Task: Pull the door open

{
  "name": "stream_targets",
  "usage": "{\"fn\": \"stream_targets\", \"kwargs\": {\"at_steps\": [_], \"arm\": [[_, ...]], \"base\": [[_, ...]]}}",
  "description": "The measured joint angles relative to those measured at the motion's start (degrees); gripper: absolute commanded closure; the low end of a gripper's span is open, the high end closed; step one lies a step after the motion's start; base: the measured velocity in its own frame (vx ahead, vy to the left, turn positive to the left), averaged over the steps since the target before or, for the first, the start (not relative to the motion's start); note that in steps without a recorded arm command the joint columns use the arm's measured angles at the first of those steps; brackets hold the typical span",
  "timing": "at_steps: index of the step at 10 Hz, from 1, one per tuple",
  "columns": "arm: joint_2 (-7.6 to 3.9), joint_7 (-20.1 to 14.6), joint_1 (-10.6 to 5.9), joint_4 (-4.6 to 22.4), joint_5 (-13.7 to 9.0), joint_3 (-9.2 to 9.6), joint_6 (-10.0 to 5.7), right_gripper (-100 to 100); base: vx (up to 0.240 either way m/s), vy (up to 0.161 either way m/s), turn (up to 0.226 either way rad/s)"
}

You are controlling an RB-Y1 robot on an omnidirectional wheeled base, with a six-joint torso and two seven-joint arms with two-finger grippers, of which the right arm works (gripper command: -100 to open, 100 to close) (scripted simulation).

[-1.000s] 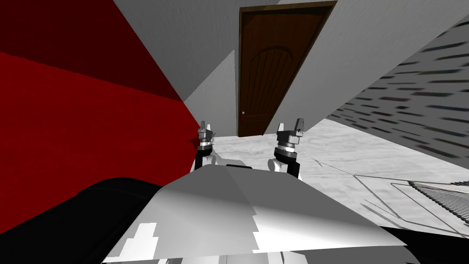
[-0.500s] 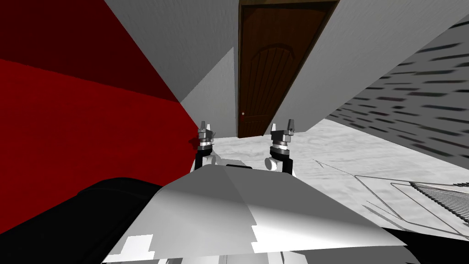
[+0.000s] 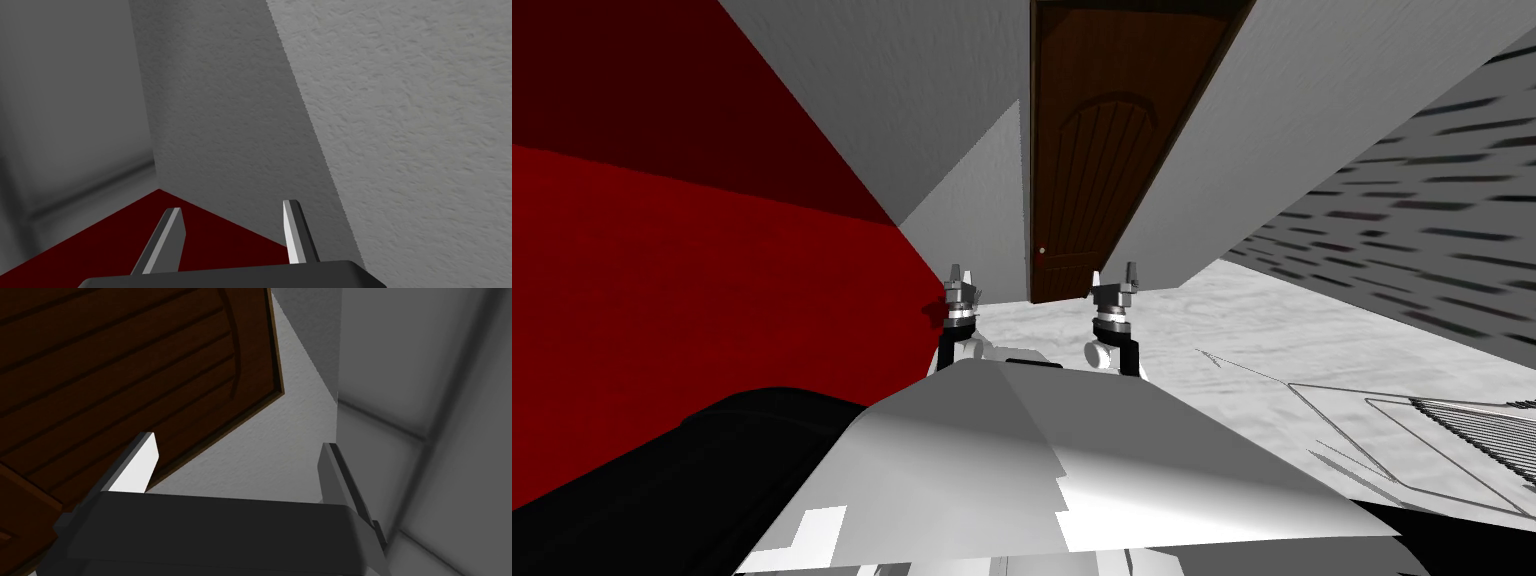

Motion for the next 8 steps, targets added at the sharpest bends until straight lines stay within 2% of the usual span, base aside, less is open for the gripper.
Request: {"fn": "stream_targets", "kwargs": {"at_steps": [1, 3, 6, 8], "arm": [[-0.17, -0.9, -0.85, 1.0, -0.5, 0.74, 0.11, -100], [-1.17, -3.1, -2.24, 3.3, -1.9, 1.83, -0.29, -100], [-2.59, -6.5, -3.88, 5.5, -4.0, 3.58, -0.06, -100], [-3.46, -8.9, -5.65, 8.2, -5.4, 4.87, -0.41, -100]], "base": [[0.092, 0.027, -0.039], [0.086, 0.034, -0.037], [0.094, 0.033, -0.037], [0.102, 0.038, -0.042]]}}
